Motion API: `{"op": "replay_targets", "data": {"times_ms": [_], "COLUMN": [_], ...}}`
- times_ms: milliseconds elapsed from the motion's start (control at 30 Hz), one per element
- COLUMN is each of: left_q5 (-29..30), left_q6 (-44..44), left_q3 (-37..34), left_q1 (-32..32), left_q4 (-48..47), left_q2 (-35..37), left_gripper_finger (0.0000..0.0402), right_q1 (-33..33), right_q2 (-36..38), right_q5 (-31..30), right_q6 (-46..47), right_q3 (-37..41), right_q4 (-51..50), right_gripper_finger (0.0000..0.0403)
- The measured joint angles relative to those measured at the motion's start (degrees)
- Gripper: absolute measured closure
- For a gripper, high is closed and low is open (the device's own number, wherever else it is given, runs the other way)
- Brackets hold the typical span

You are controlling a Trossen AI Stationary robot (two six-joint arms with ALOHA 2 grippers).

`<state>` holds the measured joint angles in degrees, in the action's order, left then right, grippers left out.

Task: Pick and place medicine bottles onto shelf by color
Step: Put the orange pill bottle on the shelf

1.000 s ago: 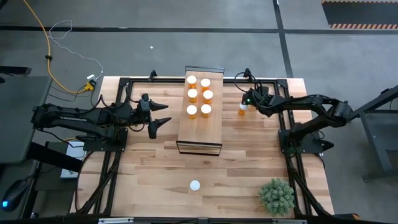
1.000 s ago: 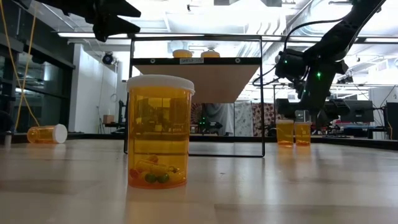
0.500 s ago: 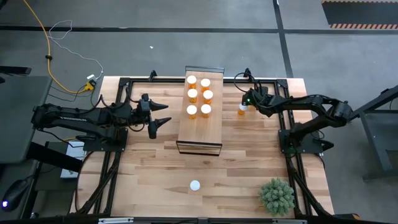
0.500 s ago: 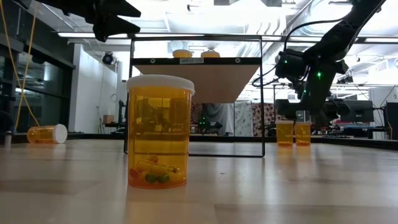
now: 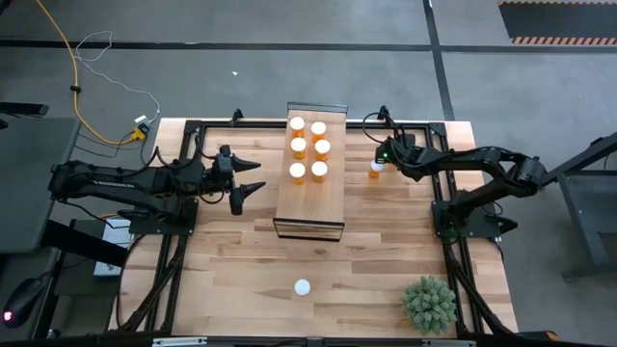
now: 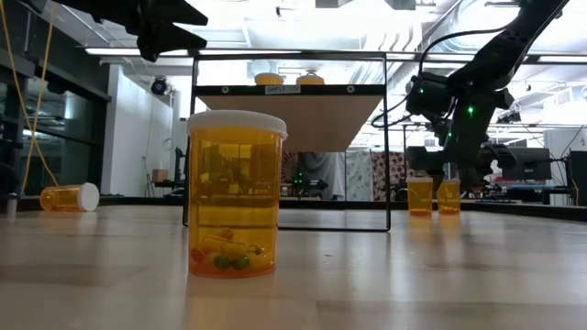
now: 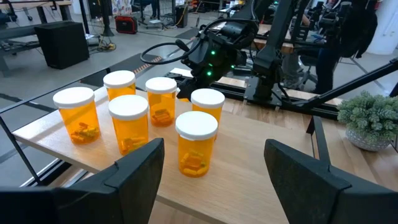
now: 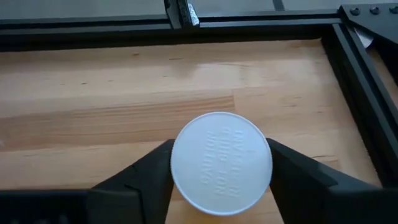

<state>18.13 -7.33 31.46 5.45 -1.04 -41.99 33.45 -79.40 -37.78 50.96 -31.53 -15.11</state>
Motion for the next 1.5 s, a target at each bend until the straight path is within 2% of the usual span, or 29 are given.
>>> {"op": "replay_targets", "data": {"times_ms": [167, 333, 567, 667, 833, 967, 1100, 1233, 1500], "left_q5": [0.0, 0.0, 0.0, 0.0, 0.0, 0.0, 0.0, 0.0, 0.0], "left_q6": [0.0, 0.0, 0.0, 0.0, 0.0, 0.0, 0.0, -0.3, -0.6], "left_q3": [0.0, 0.0, 0.0, 0.0, 0.0, 0.0, 0.0, 0.0, 0.0], "left_q1": [0.0, 0.0, 0.0, 0.0, 0.0, 0.0, 0.0, 0.0, 0.0], "left_q4": [0.0, 0.0, 0.0, 0.0, 0.0, 0.4, 0.7, 0.8, 0.6], "left_q2": [0.0, 0.0, 0.0, 0.0, 0.0, 0.0, 0.0, 0.0, 0.0], "left_gripper_finger": [0.0133, 0.0133, 0.0133, 0.0133, 0.0133, 0.0133, 0.0133, 0.0133, 0.0133], "right_q1": [0.0, 0.0, -2.0, -3.5, -7.6, -13.2, -19.2, -24.3, -26.9], "right_q2": [0.0, 0.6, 8.0, 13.3, 21.2, 23.0, 19.8, 13.5, -1.5], "right_q5": [-0.4, -1.2, -0.9, 2.5, 13.6, 15.4, 15.3, 15.3, 13.5], "right_q6": [-0.1, -2.5, -6.4, -10.9, -19.8, -24.1, -28.5, -33.2, -36.0], "right_q3": [0.0, 0.0, 0.0, 0.0, -0.2, -4.3, -11.0, -19.0, -35.7], "right_q4": [0.0, 0.3, 1.9, 5.5, 14.8, 14.6, 11.5, 7.5, -9.0], "right_gripper_finger": [0.0202, 0.0197, 0.0195, 0.0194, 0.0194, 0.0194, 0.0194, 0.0194, 0.0194]}}
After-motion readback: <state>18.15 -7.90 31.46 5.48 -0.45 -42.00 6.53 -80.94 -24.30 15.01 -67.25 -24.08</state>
